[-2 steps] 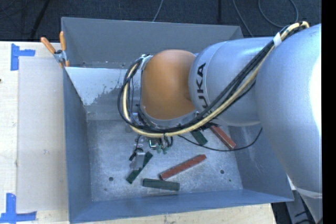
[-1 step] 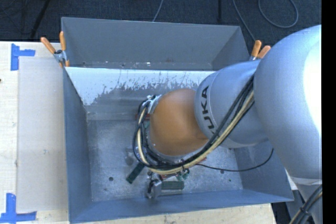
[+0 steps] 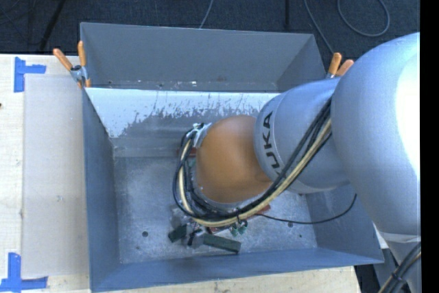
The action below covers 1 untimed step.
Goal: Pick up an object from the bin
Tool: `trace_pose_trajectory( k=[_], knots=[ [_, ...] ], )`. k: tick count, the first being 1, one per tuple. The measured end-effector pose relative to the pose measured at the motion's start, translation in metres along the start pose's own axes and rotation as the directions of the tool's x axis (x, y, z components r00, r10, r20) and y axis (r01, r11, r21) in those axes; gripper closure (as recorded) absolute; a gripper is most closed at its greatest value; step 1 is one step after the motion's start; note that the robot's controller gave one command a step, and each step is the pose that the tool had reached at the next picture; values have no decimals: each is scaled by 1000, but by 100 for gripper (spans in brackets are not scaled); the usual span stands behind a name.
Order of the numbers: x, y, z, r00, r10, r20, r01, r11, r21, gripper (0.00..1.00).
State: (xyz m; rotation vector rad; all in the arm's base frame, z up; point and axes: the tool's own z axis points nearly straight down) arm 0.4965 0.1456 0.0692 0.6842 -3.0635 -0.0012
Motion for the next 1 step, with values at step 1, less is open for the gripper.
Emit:
trace_pose_trajectory(
  k=[1],
  knots=[
    [-13, -7, -184, 1000, -10, 11, 10, 1000, 3, 100]
  ],
)
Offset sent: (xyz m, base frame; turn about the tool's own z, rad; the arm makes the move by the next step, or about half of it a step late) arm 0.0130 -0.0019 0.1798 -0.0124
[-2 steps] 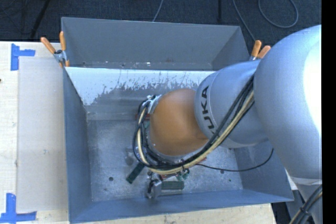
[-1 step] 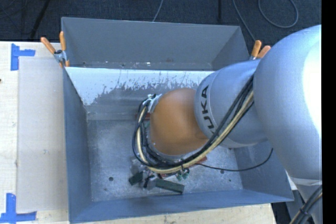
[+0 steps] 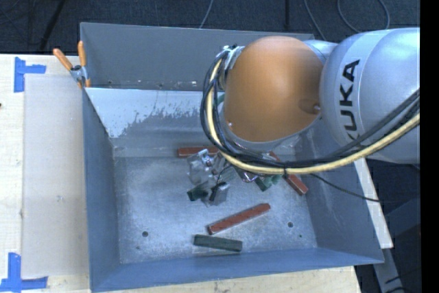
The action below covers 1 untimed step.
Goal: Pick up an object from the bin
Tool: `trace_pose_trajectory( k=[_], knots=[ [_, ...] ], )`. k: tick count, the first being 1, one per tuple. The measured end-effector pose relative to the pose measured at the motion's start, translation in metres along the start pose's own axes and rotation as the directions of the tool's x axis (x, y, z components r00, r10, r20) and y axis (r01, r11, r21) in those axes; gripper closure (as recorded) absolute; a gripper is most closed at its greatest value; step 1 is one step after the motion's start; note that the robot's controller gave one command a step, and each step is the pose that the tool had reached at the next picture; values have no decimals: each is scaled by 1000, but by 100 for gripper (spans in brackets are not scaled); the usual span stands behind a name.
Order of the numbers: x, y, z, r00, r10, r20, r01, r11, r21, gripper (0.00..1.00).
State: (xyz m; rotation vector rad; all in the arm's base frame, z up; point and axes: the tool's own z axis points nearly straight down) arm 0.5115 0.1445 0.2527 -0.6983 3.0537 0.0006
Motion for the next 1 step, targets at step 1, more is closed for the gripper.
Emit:
trace_pose_trajectory(
  k=[1],
  knots=[
    [-30, 32, 7, 994, -108, -6, 108, 994, -3, 100]
  ],
)
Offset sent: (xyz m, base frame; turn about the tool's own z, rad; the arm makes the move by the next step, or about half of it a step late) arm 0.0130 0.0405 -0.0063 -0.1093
